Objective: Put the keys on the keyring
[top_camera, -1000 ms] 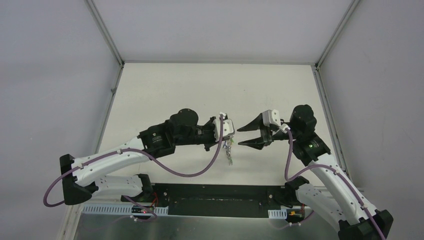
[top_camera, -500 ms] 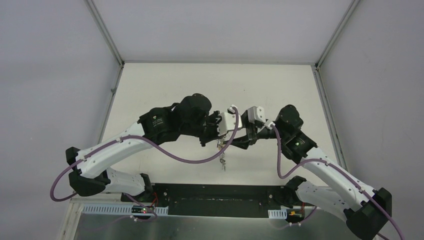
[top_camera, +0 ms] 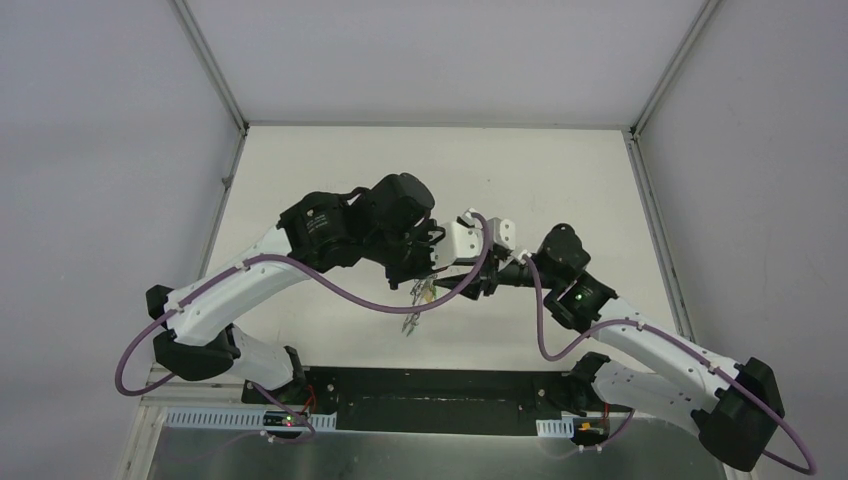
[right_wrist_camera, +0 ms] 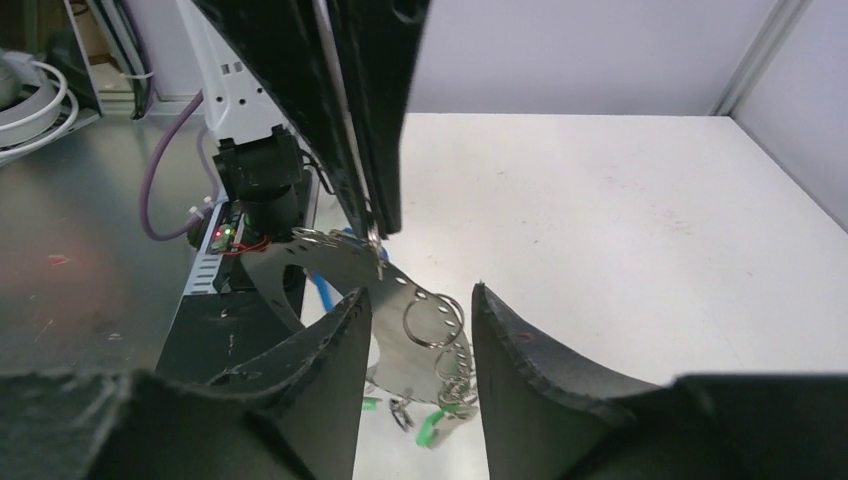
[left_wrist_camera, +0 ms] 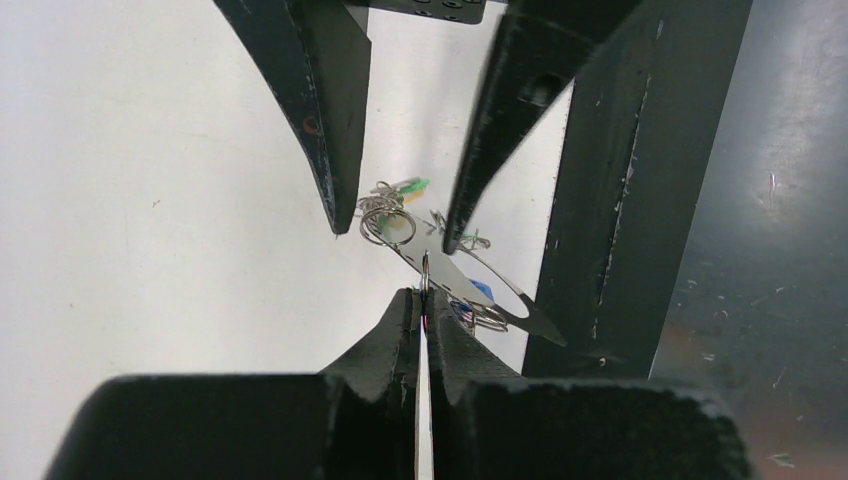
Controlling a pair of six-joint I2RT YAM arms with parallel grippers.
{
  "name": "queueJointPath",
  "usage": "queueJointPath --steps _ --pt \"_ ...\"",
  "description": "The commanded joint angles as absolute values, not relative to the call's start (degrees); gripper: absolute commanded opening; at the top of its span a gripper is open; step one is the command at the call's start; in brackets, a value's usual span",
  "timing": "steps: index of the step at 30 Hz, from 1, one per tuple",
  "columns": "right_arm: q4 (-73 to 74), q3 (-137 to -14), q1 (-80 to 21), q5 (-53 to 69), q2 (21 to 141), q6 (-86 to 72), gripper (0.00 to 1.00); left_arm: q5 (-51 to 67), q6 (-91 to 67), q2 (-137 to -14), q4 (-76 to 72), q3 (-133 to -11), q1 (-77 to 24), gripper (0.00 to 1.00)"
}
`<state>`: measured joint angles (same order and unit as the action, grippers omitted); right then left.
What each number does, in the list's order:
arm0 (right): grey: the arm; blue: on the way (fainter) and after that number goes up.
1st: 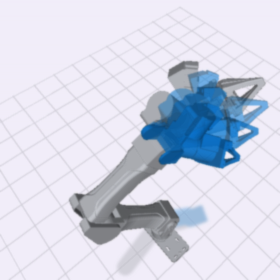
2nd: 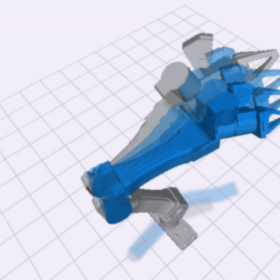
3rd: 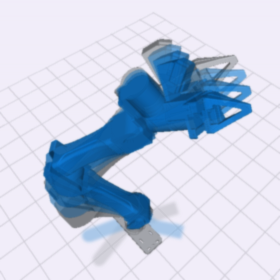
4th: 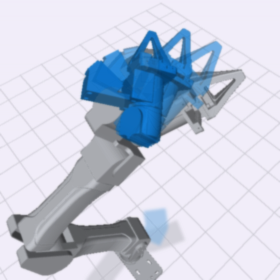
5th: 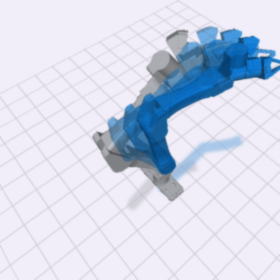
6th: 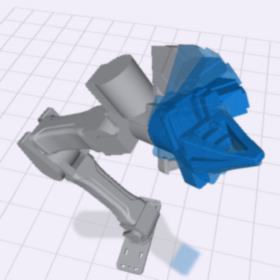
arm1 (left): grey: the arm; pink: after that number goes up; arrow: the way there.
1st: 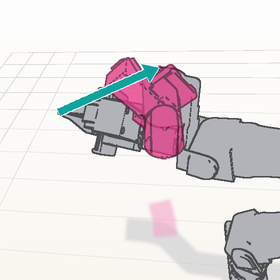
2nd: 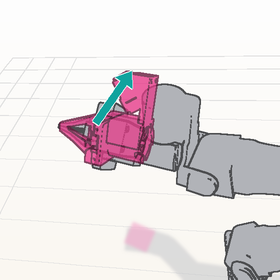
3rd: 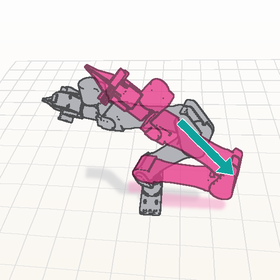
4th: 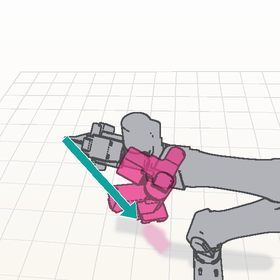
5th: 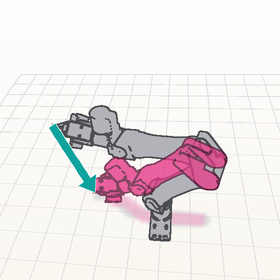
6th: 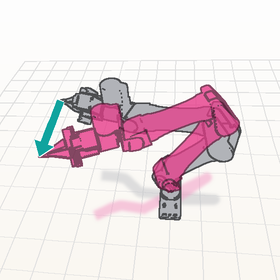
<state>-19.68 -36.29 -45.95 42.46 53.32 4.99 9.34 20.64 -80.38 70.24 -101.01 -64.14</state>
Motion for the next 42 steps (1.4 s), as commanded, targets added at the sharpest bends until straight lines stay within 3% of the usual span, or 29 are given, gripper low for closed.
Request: queueJointPath --steps 1,20,30,34,38,42 --pt "-27.5 -35.4 -46.6 37.7 53.3 2.2 0.42 9.0 22.1 -80.6 72.0 -105.4 -64.4 0.00" --pt "-28.2 -35.7 -48.6 40.3 53.9 1.1 0.42 5.1 23.4 -82.2 72.4 -105.8 -64.4 0.00" --pt "-29.8 -37.0 -49.2 41.6 56.4 0.9 0.12 5.0 23.0 -82.1 70.8 -104.2 -64.4 0.00" --pt "-30.1 -36.8 -49.3 41.2 56.3 0.9 0.15 4.6 22.9 -81.8 70.7 -103.5 -64.3 0.00" --pt "-30.3 -36.8 -49.5 40.8 56.0 0.8 0.30 4.7 22.7 -81.7 70.7 -103.1 -64.4 0.00" --pt "-30.6 -36.7 -49.7 40.8 55.9 1.1 0.28 4.5 22.5 -81.7 70.5 -102.8 -64.4 0.00"
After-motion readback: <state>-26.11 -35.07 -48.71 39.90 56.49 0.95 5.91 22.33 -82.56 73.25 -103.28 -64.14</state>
